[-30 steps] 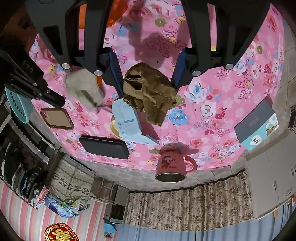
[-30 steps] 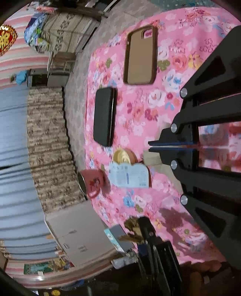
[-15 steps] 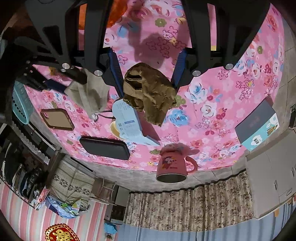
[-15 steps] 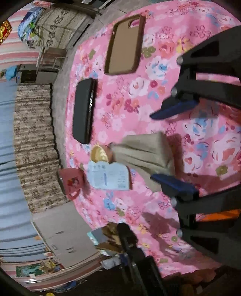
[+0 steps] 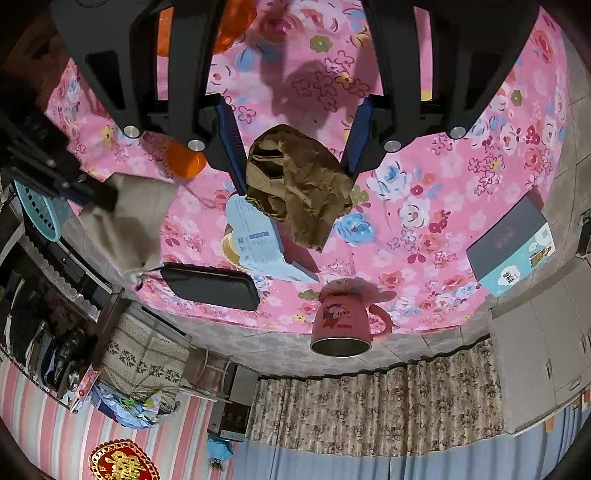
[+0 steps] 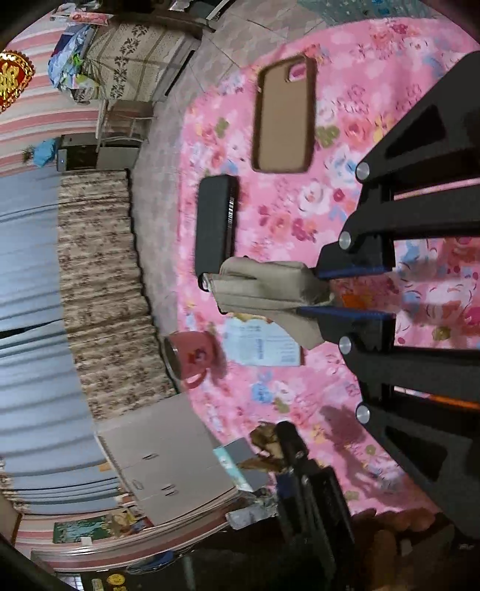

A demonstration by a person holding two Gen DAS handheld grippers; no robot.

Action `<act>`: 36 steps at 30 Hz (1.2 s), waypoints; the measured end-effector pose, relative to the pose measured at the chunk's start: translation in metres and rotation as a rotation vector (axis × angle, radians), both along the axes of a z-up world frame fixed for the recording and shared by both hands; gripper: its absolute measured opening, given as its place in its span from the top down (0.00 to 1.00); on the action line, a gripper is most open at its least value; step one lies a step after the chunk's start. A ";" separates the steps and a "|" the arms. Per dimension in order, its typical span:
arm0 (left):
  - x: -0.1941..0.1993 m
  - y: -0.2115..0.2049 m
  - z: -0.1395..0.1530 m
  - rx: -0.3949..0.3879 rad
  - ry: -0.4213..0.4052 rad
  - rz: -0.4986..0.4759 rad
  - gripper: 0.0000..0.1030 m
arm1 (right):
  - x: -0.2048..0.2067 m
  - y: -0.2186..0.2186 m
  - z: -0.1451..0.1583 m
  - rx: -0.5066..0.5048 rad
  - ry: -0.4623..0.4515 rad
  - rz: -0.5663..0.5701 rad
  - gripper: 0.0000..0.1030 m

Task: Collect trash
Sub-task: 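Grasp the crumpled brown paper with the left gripper while the right gripper grasps the beige cloth bag, then carry the brown paper and beige bag over the blue basket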

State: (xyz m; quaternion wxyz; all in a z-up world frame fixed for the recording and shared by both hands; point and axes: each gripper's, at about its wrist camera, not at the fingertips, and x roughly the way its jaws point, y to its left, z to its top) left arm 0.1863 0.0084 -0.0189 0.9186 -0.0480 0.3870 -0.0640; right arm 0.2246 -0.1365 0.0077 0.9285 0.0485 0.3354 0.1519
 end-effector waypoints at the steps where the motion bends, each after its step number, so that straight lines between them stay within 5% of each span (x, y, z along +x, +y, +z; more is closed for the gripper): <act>1: 0.000 0.000 0.000 0.001 0.000 -0.001 0.53 | -0.001 -0.001 0.002 0.002 -0.004 -0.001 0.87; 20: 0.007 -0.020 0.016 0.023 -0.034 -0.023 0.53 | -0.007 -0.022 0.017 -0.008 -0.039 -0.023 0.87; 29: 0.016 -0.117 0.085 0.030 -0.178 -0.134 0.53 | -0.038 -0.132 0.074 -0.015 -0.179 -0.194 0.87; 36: 0.020 -0.241 0.115 -0.021 -0.220 -0.336 0.51 | -0.091 -0.274 0.080 -0.124 -0.216 -0.541 0.87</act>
